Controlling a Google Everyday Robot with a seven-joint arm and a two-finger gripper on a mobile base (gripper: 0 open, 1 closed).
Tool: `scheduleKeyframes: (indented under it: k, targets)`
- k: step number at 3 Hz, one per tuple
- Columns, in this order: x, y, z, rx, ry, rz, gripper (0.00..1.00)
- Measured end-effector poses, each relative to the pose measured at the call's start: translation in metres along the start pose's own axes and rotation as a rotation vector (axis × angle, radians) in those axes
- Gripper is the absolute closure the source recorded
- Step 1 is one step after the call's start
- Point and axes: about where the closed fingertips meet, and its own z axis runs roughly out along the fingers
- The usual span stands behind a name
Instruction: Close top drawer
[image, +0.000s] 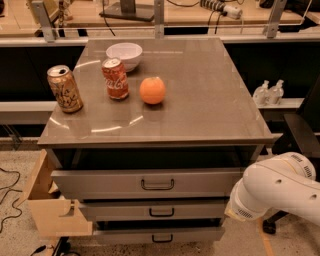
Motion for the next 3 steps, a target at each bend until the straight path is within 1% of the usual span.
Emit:
scheduleKeyframes:
  k: [1,3]
  targets:
    - [-0.02,-0.012,-0.005,0.03,-0.077,0.004,1.0]
    - [-0.07,-0.027,-0.01,0.071,-0.234,-0.007,1.0]
